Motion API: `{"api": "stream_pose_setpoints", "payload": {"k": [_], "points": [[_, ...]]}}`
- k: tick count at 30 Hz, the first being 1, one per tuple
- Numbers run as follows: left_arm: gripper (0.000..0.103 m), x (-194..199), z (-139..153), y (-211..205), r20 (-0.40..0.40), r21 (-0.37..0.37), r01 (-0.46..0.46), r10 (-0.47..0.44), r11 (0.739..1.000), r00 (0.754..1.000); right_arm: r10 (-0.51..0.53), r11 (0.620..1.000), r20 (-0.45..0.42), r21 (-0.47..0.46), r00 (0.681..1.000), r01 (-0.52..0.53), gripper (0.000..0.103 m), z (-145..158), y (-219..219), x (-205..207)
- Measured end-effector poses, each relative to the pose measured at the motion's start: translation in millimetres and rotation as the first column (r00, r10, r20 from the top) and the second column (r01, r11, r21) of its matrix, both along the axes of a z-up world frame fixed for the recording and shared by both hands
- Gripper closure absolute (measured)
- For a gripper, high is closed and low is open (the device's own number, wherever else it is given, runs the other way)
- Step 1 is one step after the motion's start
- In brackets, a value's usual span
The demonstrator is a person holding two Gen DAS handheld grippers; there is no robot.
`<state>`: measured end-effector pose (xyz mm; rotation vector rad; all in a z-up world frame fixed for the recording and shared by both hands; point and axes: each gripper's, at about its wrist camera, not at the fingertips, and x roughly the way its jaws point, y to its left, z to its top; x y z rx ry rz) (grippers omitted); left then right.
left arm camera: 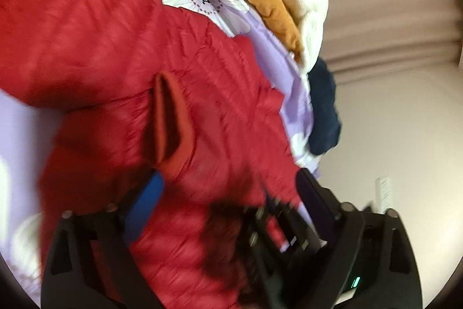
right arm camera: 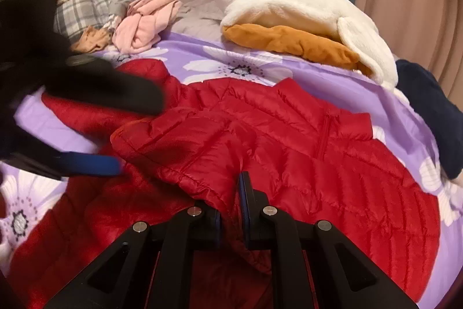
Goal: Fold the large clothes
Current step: 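Fold the held sleeve across the jacket body with the right gripper, then grasp the other sleeve with the left gripper and fold it across the body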
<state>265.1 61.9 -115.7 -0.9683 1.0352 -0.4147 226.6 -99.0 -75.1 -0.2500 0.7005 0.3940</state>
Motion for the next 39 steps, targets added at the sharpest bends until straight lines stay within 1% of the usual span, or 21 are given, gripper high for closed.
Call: {"api": "stream_pose_setpoints", "payload": {"k": [1,3,5,6,7,10,12,14,17,18,19,20,21,23,25,27,28,30,33,36,39], "points": [[0.033,6.5,-1.2,-3.5,-0.006,0.009,-0.006,0.006,1.0,1.0,0.0,1.0,-0.003,0.007,1.0,0.0,0.091,0.1,-0.1,0.4],[0.086,17.9,-2.3,-8.3,-0.019,0.053,-0.005,0.006,0.999,1.0,-0.001,1.0,-0.024,0.021,1.0,0.002,0.089,0.4,-1.4,2.1],[0.087,21.3,-1.4,-4.0,-0.014,0.089,-0.022,0.023,0.996,1.0,-0.003,0.999,-0.05,0.046,0.999,0.006,0.074,2.3,-6.3,2.3],[0.087,21.6,4.1,-2.3,0.011,0.137,-0.042,0.041,0.99,0.999,-0.006,0.998,-0.051,0.055,0.999,0.008,0.054,4.1,-10.0,1.5],[0.087,19.2,4.8,2.8,0.028,0.164,-0.053,0.049,0.985,0.998,-0.009,0.997,-0.048,0.077,0.999,0.013,0.04,7.1,-16.4,-1.8],[0.087,15.7,11.3,16.3,0.064,0.244,-0.093,0.08,0.965,0.995,-0.012,0.984,-0.035,0.179,0.999,0.018,0.038,18.0,-43.9,-10.3],[0.087,18.1,6.1,25.0,0.058,0.281,-0.09,0.077,0.956,0.995,-0.066,0.967,-0.046,0.244,0.997,0.075,0.038,22.5,-68.5,-8.1],[0.086,18.6,-1.0,32.4,0.043,0.315,-0.093,0.084,0.945,0.996,-0.166,0.94,-0.072,0.288,0.983,0.18,0.038,20.6,-96.3,1.5],[0.086,19.7,-14.1,37.4,0.026,0.344,-0.086,0.082,0.935,0.996,-0.324,0.879,-0.162,0.313,0.932,0.359,0.039,6.8,-132.7,16.8],[0.083,19.5,-18.1,37.4,0.016,0.351,-0.076,0.075,0.933,0.997,-0.349,0.866,-0.178,0.312,0.92,0.39,0.043,2.4,-139.8,19.3],[0.083,20.0,-22.7,36.2,0.002,0.36,-0.059,0.063,0.931,0.998,-0.375,0.859,-0.194,0.295,0.906,0.419,0.05,-4.1,-145.2,21.8],[0.079,20.5,-26.7,34.6,-0.015,0.363,-0.04,0.049,0.931,0.999,-0.404,0.856,-0.225,0.249,0.886,0.454,0.052,-14.7,-149.3,27.4],[0.07,21.5,-30.2,31.9,-0.034,0.366,-0.024,0.039,0.93,0.999,-0.416,0.857,-0.248,0.215,0.875,0.468,0.055,-22.8,-150.6,31.9],[0.063,20.3,-33.9,30.1,-0.049,0.356,-0.012,0.031,0.934,0.998,-0.428,0.861,-0.274,0.166,0.861,0.481,0.058,-38.1,-151.8,38.8],[0.056,15.3,-30.3,34.7,-0.051,0.346,-0.017,0.037,0.938,0.998,-0.418,0.868,-0.281,0.157,0.864,0.471,0.058,-41.0,-151.5,44.9],[0.043,6.8,-23.9,45.1,-0.044,0.328,-0.032,0.049,0.944,0.998,-0.417,0.866,-0.289,0.16,0.861,0.473,0.058,-35.6,-151.1,46.0],[0.041,-0.1,-19.3,53.9,-0.033,0.318,-0.048,0.062,0.947,0.998,-0.416,0.864,-0.292,0.168,0.861,0.474,0.058,-31.2,-150.7,44.0],[0.027,-16.6,-11.4,79.6,-0.01,0.299,-0.094,0.102,0.95,0.995,-0.402,0.861,-0.28,0.208,0.872,0.464,0.058,-20.0,-151.6,34.5],[0.024,-39.2,-5.7,122.9,0.013,0.276,-0.182,0.186,0.944,0.982,-0.373,0.866,-0.227,0.262,0.9,0.425,0.058,-2.3,-152.7,9.1],[0.024,-59.3,-9.4,180.1,-0.008,0.226,-0.3,0.31,0.927,0.951,-0.333,0.881,-0.178,0.292,0.926,0.373,0.058,12.3,-149.5,-14.7],[0.024,-77.2,-18.3,232.1,-0.033,0.15,-0.429,0.438,0.891,0.898,-0.3,0.889,-0.148,0.314,0.942,0.332,0.058,19.8,-147.1,-32.2]]}}
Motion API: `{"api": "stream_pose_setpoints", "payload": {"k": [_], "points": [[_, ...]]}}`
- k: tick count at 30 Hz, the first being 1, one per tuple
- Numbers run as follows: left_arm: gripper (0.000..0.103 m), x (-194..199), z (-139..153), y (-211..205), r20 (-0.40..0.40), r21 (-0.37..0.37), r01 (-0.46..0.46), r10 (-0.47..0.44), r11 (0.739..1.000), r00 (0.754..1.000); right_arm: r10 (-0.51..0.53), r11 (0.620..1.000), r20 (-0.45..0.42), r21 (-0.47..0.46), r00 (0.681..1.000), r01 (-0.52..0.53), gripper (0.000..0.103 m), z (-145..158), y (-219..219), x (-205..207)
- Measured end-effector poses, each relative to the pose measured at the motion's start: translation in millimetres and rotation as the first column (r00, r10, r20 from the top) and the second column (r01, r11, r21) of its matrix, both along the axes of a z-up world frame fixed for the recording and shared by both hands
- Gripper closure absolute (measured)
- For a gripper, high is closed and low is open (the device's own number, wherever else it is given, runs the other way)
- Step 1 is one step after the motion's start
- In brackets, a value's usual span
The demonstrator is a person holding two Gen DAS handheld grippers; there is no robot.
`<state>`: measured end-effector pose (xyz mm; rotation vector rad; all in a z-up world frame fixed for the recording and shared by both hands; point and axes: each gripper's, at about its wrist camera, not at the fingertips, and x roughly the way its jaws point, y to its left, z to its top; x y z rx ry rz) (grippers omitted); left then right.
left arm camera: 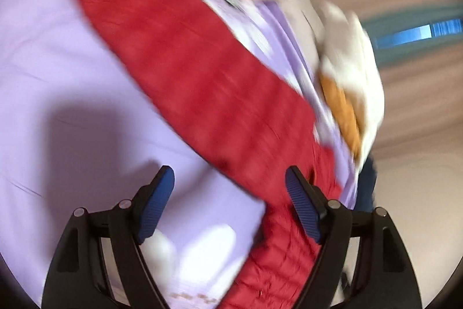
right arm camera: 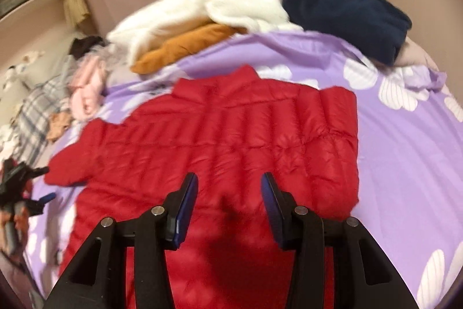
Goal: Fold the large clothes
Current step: 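Grasp the other sleeve with the left gripper and fold it across the body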
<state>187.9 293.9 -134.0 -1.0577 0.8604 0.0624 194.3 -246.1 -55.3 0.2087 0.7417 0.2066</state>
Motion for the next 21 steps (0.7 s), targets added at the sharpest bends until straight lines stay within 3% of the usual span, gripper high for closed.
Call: {"api": "stream_pose_setpoints", "payload": {"k": [6,9,16,19,21], "points": [[0.024,-2.3,-23.5,57.9,0.005,-0.143,-0.154,0.157,0.978,0.988,0.039,0.999,0.014,-0.001,0.999,-0.039,0.058,4.0,11.2,-18.2],[0.024,5.2,-33.7,71.2,0.028,-0.211,-0.179,0.189,0.961,0.982,0.044,0.999,0.014,-0.009,0.999,-0.044,0.058,3.6,17.6,-26.3],[0.024,25.5,-37.3,83.0,0.064,-0.222,-0.223,0.243,0.949,0.968,0.052,0.998,0.008,-0.035,0.999,-0.051,0.058,1.4,29.8,-37.3],[0.03,29.6,-42.2,91.8,0.06,-0.245,-0.276,0.299,0.929,0.952,0.058,0.998,-0.003,-0.039,0.998,-0.058,0.058,-0.6,32.2,-39.6],[0.05,32.6,-45.4,95.6,0.036,-0.245,-0.305,0.323,0.92,0.946,0.057,0.997,-0.007,-0.048,0.998,-0.057,0.058,-1.7,33.3,-42.3]]}}
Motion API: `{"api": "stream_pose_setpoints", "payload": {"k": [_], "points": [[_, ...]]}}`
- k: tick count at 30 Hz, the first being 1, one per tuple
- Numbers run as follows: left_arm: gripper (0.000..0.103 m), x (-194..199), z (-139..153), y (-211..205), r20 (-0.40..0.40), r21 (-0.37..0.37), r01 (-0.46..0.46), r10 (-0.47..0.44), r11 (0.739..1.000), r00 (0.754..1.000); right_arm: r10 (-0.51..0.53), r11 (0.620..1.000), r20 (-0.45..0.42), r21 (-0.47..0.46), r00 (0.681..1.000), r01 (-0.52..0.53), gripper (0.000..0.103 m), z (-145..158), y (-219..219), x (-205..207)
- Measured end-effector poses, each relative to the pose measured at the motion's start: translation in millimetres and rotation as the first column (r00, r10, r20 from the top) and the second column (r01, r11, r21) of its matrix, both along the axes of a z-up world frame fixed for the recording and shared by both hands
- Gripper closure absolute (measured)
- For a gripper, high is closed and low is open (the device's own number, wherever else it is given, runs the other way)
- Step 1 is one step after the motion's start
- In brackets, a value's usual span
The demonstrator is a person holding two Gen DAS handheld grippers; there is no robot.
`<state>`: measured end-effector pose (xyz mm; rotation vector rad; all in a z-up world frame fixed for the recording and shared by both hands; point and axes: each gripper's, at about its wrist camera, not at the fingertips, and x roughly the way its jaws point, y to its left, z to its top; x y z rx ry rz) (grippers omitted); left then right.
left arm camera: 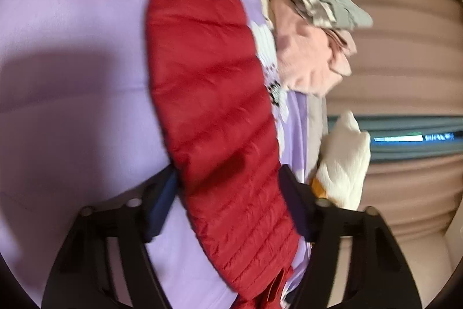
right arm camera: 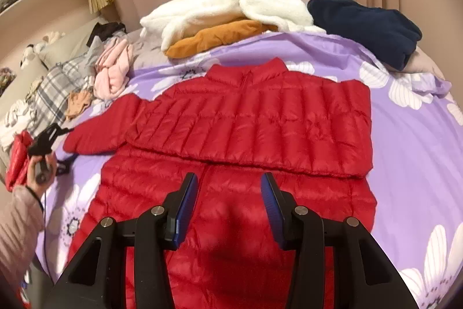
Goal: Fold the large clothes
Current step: 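Grasp the other sleeve with the left gripper and fold it across the body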
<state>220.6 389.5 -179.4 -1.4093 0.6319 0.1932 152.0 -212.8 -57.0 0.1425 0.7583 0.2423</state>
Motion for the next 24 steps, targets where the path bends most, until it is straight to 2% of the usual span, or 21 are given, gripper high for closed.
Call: {"api": "stream_pose_setpoints", "payload": {"k": [1,2,3,5,7,11,16,19,21,24], "points": [[0.06,1.1,-1.1,1.4,-0.036,0.015,-0.006,0.007,1.0,0.999,-0.002,1.0,0.0,-0.005,1.0,0.002,0.058,0.0,0.8,-2.5],[0.079,2.7,-2.5,2.0,-0.067,0.028,-0.007,0.009,1.0,0.998,-0.004,1.0,0.002,-0.014,1.0,0.004,0.058,-0.3,0.3,-3.6],[0.085,3.4,-5.7,2.9,-0.087,0.03,-0.005,0.007,1.0,0.996,-0.006,1.0,0.003,-0.019,1.0,0.006,0.058,-0.3,-0.2,-5.0],[0.088,3.1,-9.0,4.9,-0.092,0.026,-0.012,0.014,1.0,0.996,-0.01,1.0,0.001,-0.021,1.0,0.01,0.057,-0.9,-1.0,-6.6],[0.09,2.8,-7.5,3.9,-0.101,0.052,0.001,0.004,0.999,0.995,-0.021,1.0,-0.008,-0.023,1.0,0.021,0.058,-2.7,-3.4,-6.5],[0.093,6.0,9.1,-2.4,-0.116,0.151,0.044,-0.027,0.988,0.993,-0.03,0.999,-0.021,-0.017,0.999,0.029,0.057,-6.3,-5.5,-7.6],[0.095,8.8,55.4,-21.2,-0.07,0.306,0.101,-0.083,0.947,0.994,-0.027,1.0,-0.028,-0.006,0.999,0.027,0.057,-8.3,-3.1,-8.8],[0.095,12.5,94.1,-42.6,-0.027,0.416,0.138,-0.14,0.899,0.99,-0.021,1.0,-0.024,0.007,0.999,0.021,0.057,-7.5,-1.3,-9.4],[0.095,15.4,119.3,-62.5,-0.011,0.502,0.167,-0.187,0.848,0.982,-0.016,1.0,-0.021,0.012,1.0,0.016,0.057,-6.9,-0.4,-10.1],[0.095,18.3,156.2,-103.1,0.004,0.631,0.215,-0.28,0.745,0.96,-0.013,1.0,-0.017,0.028,1.0,0.014,0.057,-6.0,-1.3,-11.5]]}}
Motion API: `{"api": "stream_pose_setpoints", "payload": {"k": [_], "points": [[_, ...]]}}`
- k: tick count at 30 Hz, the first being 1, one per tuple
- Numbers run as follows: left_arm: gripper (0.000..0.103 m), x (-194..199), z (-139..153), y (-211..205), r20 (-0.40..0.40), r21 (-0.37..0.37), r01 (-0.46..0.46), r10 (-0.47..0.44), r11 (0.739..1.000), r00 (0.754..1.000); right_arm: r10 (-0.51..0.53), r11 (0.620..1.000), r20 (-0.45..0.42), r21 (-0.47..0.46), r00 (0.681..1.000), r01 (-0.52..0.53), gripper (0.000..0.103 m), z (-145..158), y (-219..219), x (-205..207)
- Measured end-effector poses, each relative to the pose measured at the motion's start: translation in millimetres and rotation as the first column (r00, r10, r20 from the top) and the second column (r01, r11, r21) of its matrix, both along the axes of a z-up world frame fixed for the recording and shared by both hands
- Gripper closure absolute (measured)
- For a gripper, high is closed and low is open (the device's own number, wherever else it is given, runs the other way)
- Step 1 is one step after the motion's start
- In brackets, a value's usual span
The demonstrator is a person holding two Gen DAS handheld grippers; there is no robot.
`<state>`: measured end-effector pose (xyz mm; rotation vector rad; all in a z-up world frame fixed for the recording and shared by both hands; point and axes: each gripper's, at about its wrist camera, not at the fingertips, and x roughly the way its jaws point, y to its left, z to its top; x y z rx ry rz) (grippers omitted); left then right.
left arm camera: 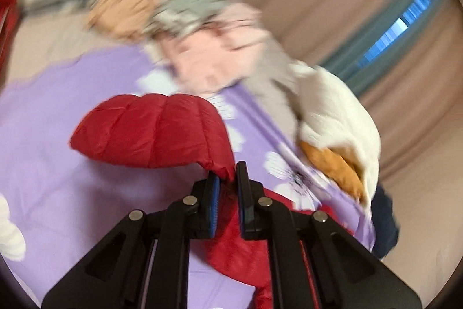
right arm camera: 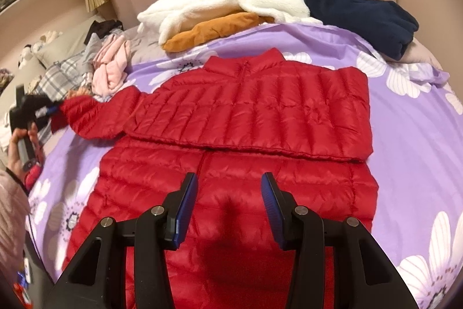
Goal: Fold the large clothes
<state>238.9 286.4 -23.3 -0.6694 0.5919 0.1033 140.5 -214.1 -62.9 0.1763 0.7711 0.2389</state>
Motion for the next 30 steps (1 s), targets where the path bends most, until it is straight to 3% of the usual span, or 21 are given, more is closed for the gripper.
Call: {"api": "stream_pose_setpoints", "payload": {"k": [2,5,11,14,18,23,24,25,28,30], "points": [[0.095,0.1,19.9,-33.9,0.025,0.103,0.072,-0.075,0.992,0.997,-0.002,1.0,0.001,0.017,1.0,0.002,0.057,0.6,-2.7,-0.6],[0.094,-4.2,39.7,-91.2,0.05,0.232,0.192,-0.209,0.954,0.977,-0.012,0.998,-0.005,0.066,1.0,0.012,0.057,1.4,-8.7,2.9],[0.091,-9.5,28.3,-203.0,-0.008,0.378,0.423,-0.453,0.824,0.891,-0.015,0.967,-0.021,0.253,1.0,0.02,0.051,0.1,-19.0,26.7],[0.091,-10.4,3.3,-249.8,-0.085,0.421,0.512,-0.529,0.748,0.844,-0.006,0.925,-0.044,0.379,0.999,0.023,0.047,-6.9,-21.5,43.8],[0.089,-6.5,-39.5,-295.3,-0.204,0.414,0.622,-0.598,0.665,0.775,0.011,0.803,-0.065,0.596,0.998,0.03,0.037,-22.5,-27.3,64.0],[0.085,6.1,-63.0,-316.7,-0.275,0.346,0.682,-0.625,0.644,0.73,0.007,0.593,-0.098,0.801,0.995,0.075,0.029,-44.3,-42.2,88.9],[0.074,8.8,-66.2,-317.6,-0.286,0.324,0.692,-0.631,0.645,0.721,0.003,0.553,-0.116,0.828,0.993,0.095,0.029,-49.1,-44.2,95.3],[0.069,10.5,-69.0,-315.8,-0.293,0.305,0.694,-0.629,0.652,0.72,0.003,0.53,-0.13,0.841,0.992,0.109,0.028,-52.4,-45.0,102.0],[0.067,10.7,-71.3,-306.3,-0.284,0.283,0.688,-0.626,0.669,0.726,-0.03,0.542,-0.166,0.826,0.986,0.156,0.028,-56.3,-47.5,114.6],[0.061,5.9,-68.8,-298.1,-0.277,0.272,0.68,-0.621,0.681,0.733,-0.047,0.577,-0.189,0.797,0.981,0.181,0.028,-56.5,-45.1,120.0]]}}
